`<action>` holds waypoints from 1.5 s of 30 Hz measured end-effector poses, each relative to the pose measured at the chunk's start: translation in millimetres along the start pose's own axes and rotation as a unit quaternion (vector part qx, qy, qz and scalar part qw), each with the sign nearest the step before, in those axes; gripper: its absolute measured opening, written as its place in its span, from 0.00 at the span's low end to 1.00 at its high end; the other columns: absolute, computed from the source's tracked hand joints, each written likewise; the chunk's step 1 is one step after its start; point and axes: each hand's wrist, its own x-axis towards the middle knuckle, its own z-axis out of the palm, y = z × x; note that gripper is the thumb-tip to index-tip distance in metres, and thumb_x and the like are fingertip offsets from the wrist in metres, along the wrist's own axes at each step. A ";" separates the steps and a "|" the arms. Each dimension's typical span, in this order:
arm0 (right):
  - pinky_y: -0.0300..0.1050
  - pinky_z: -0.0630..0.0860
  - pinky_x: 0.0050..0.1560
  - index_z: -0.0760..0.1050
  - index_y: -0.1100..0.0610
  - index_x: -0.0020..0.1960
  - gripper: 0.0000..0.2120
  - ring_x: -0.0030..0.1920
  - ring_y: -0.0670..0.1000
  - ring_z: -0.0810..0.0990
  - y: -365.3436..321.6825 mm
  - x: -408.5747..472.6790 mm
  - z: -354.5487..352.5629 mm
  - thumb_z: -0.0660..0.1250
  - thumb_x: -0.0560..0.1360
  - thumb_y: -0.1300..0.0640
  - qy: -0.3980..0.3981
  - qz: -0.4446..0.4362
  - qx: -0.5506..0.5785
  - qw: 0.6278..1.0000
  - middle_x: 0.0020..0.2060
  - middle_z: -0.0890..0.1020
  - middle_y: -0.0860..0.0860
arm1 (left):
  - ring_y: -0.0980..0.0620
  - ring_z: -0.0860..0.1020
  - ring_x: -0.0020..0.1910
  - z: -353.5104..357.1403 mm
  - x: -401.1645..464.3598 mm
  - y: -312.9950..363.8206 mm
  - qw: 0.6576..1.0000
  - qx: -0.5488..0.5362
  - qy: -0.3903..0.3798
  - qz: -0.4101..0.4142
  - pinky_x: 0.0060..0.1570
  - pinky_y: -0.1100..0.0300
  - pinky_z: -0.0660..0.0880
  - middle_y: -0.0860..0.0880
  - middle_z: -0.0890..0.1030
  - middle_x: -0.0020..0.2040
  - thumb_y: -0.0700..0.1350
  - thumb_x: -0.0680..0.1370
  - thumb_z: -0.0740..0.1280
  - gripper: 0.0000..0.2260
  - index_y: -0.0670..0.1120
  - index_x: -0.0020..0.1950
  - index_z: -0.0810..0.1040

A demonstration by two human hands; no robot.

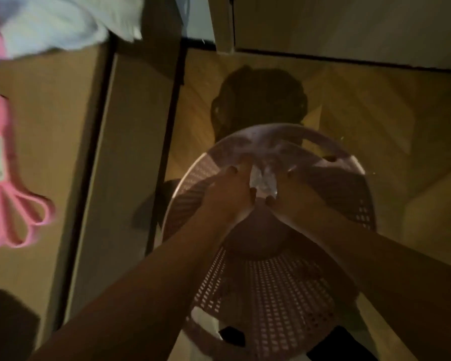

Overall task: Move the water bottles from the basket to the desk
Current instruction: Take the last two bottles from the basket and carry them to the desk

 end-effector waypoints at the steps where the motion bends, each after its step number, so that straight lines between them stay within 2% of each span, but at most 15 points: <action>1: 0.49 0.69 0.65 0.63 0.56 0.74 0.26 0.68 0.58 0.72 7.1 17.0 17.4 0.64 0.79 0.54 0.002 -0.007 -0.013 1.000 0.69 0.72 0.57 | 0.41 0.77 0.59 15.1 10.2 -6.7 1.000 0.014 -0.016 -0.009 0.56 0.49 0.76 0.41 0.73 0.67 0.53 0.79 0.64 0.32 0.54 0.78 0.52; 3: 0.49 0.69 0.65 0.66 0.55 0.71 0.23 0.67 0.59 0.73 19.1 44.9 44.3 0.65 0.78 0.54 0.019 0.001 -0.007 1.000 0.67 0.73 0.58 | 0.41 0.77 0.60 43.9 22.0 -13.0 0.999 0.031 -0.017 0.002 0.56 0.48 0.74 0.41 0.73 0.67 0.54 0.79 0.62 0.30 0.55 0.79 0.53; 7: 0.50 0.69 0.62 0.65 0.58 0.72 0.25 0.65 0.61 0.71 35.7 67.3 63.8 0.66 0.78 0.53 0.048 0.024 0.014 0.998 0.66 0.71 0.61 | 0.42 0.79 0.53 70.9 36.0 -26.6 0.996 0.071 0.046 0.018 0.46 0.50 0.75 0.43 0.73 0.63 0.52 0.80 0.61 0.23 0.52 0.75 0.63; 13: 0.48 0.72 0.58 0.73 0.54 0.59 0.20 0.57 0.58 0.76 44.4 53.6 61.5 0.73 0.69 0.61 0.072 0.020 0.046 0.996 0.58 0.75 0.58 | 0.41 0.80 0.52 66.9 12.1 -30.1 0.999 -0.049 0.012 -0.018 0.50 0.47 0.77 0.43 0.79 0.55 0.53 0.78 0.62 0.21 0.53 0.69 0.62; 16: 0.50 0.79 0.48 0.73 0.52 0.52 0.17 0.48 0.52 0.80 41.9 36.8 44.2 0.75 0.67 0.57 0.055 0.032 0.098 0.993 0.49 0.80 0.52 | 0.44 0.80 0.51 44.5 -12.3 -27.3 0.995 -0.075 0.029 -0.053 0.50 0.49 0.77 0.44 0.79 0.55 0.55 0.78 0.61 0.15 0.54 0.63 0.64; 18: 0.51 0.82 0.43 0.73 0.48 0.54 0.18 0.45 0.47 0.81 38.7 17.8 27.7 0.73 0.68 0.44 0.048 0.015 0.111 0.992 0.45 0.81 0.45 | 0.45 0.80 0.48 21.8 -26.8 -16.0 0.995 -0.081 0.033 -0.055 0.46 0.50 0.78 0.45 0.79 0.54 0.55 0.79 0.61 0.14 0.52 0.62 0.67; 21: 0.49 0.80 0.54 0.71 0.44 0.65 0.28 0.54 0.45 0.80 20.0 -21.0 -14.0 0.65 0.69 0.35 0.044 -0.002 0.083 0.996 0.55 0.79 0.42 | 0.47 0.80 0.49 -23.9 -55.5 5.9 0.993 -0.102 0.028 -0.047 0.46 0.50 0.78 0.47 0.79 0.55 0.52 0.78 0.64 0.14 0.51 0.62 0.69; 24: 0.40 0.75 0.58 0.71 0.48 0.69 0.30 0.58 0.44 0.76 -10.2 -80.8 -82.3 0.69 0.69 0.42 0.070 -0.039 0.067 0.995 0.60 0.77 0.44 | 0.46 0.80 0.53 -84.0 -89.1 29.8 0.990 -0.125 0.042 -0.040 0.51 0.49 0.78 0.49 0.79 0.58 0.52 0.76 0.64 0.18 0.53 0.66 0.69; 26: 0.31 0.68 0.48 0.71 0.50 0.67 0.26 0.51 0.41 0.72 -34.7 -133.6 -130.4 0.71 0.71 0.47 0.073 -0.051 0.086 0.992 0.56 0.74 0.44 | 0.45 0.81 0.52 -136.9 -121.0 58.5 0.989 -0.134 0.043 -0.052 0.50 0.49 0.78 0.48 0.80 0.57 0.51 0.77 0.64 0.19 0.52 0.67 0.69; 29: 0.36 0.64 0.41 0.67 0.47 0.65 0.20 0.48 0.43 0.73 -69.1 -216.3 -193.2 0.67 0.76 0.44 0.056 -0.034 0.052 0.997 0.51 0.72 0.41 | 0.48 0.81 0.45 -224.0 -178.1 107.9 0.991 -0.105 0.062 -0.061 0.44 0.53 0.78 0.49 0.81 0.51 0.51 0.79 0.65 0.17 0.51 0.66 0.69; 32: 0.36 0.66 0.36 0.68 0.46 0.54 0.12 0.42 0.45 0.77 -102.6 -294.4 -254.3 0.67 0.76 0.44 0.085 -0.065 0.060 0.992 0.41 0.72 0.40 | 0.50 0.80 0.43 -296.7 -238.5 153.8 0.981 -0.149 0.119 -0.032 0.40 0.54 0.78 0.49 0.80 0.48 0.49 0.78 0.67 0.13 0.48 0.60 0.72; 34: 0.38 0.67 0.36 0.68 0.49 0.50 0.12 0.40 0.47 0.77 -123.0 -335.4 -291.0 0.69 0.75 0.46 0.091 -0.078 0.041 0.992 0.39 0.73 0.43 | 0.51 0.80 0.37 -329.0 -273.5 174.7 0.969 -0.176 0.172 -0.023 0.35 0.59 0.76 0.53 0.79 0.43 0.48 0.75 0.70 0.11 0.48 0.55 0.73; 37: 0.40 0.67 0.33 0.68 0.52 0.50 0.14 0.39 0.50 0.77 -140.4 -378.9 -332.9 0.70 0.74 0.47 0.093 -0.080 0.022 0.992 0.39 0.76 0.48 | 0.50 0.78 0.33 -368.1 -313.6 195.6 0.960 -0.163 0.220 -0.053 0.34 0.60 0.74 0.52 0.79 0.38 0.56 0.73 0.67 0.13 0.53 0.53 0.71; 41: 0.45 0.66 0.34 0.66 0.52 0.46 0.13 0.35 0.51 0.72 -150.0 -414.0 -352.8 0.69 0.72 0.48 0.125 -0.095 0.057 0.986 0.34 0.71 0.47 | 0.50 0.79 0.36 -394.9 -348.6 206.4 0.964 -0.183 0.184 -0.061 0.36 0.56 0.76 0.52 0.79 0.39 0.58 0.71 0.69 0.13 0.56 0.51 0.71; 45: 0.42 0.66 0.34 0.68 0.50 0.46 0.13 0.37 0.46 0.73 -156.8 -428.3 -357.6 0.70 0.72 0.47 0.129 -0.137 0.067 0.980 0.35 0.72 0.43 | 0.54 0.80 0.38 -403.8 -385.0 214.7 0.964 -0.171 0.176 -0.102 0.37 0.53 0.78 0.53 0.81 0.40 0.64 0.69 0.66 0.16 0.56 0.50 0.71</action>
